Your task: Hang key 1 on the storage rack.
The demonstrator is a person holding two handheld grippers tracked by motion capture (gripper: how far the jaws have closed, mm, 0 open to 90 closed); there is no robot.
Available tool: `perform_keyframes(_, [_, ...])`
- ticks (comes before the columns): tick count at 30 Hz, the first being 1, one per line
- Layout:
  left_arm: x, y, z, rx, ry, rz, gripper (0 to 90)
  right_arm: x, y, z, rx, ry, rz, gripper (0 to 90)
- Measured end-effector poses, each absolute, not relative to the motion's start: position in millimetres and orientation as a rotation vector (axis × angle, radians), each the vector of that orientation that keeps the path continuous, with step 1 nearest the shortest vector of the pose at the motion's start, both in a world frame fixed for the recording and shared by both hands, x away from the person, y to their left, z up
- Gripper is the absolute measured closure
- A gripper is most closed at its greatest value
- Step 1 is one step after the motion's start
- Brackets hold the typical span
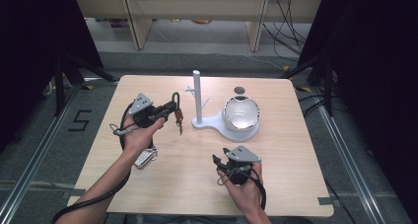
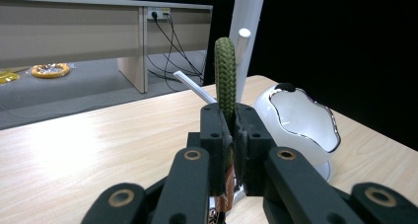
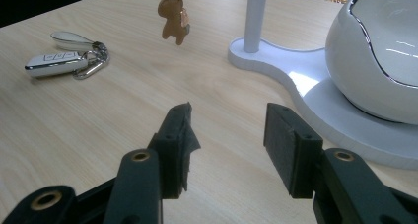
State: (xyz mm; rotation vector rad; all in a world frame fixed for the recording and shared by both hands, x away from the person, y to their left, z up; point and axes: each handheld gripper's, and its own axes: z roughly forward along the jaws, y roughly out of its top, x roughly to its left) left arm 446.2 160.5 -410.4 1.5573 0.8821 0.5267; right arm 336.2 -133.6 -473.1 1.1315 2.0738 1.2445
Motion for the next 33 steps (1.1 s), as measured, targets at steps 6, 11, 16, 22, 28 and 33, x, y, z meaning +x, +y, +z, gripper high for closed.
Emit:
perform_keyframes(6, [450,161,-406,1.554,0.878,0.550,83.4,337,-137,-474,1.121,2.081,1.235,53.9])
perform_keyframes(11, [453,161,-404,1.557,0.877,0.566,83.4,335,-138,-474,1.142,2.089,1.240,53.8])
perform_keyframes(16, [455,160,-404,1.565,0.877,0.576,83.4,334,-144,-477,1.146,2.078,1.258,53.7])
perform_keyframes(22, [458,157,-402,1.565,0.872,0.585,83.4,331,-149,-476,1.179,2.089,1.229,53.7])
perform_keyframes(28, [461,153,-401,1.576,0.869,0.604,83.4,328,-151,-478,1.215,2.079,1.232,53.7])
perform_keyframes(33, [463,150,-401,1.582,0.864,0.617,83.4,330,-152,-480,1.187,2.082,1.258,53.7])
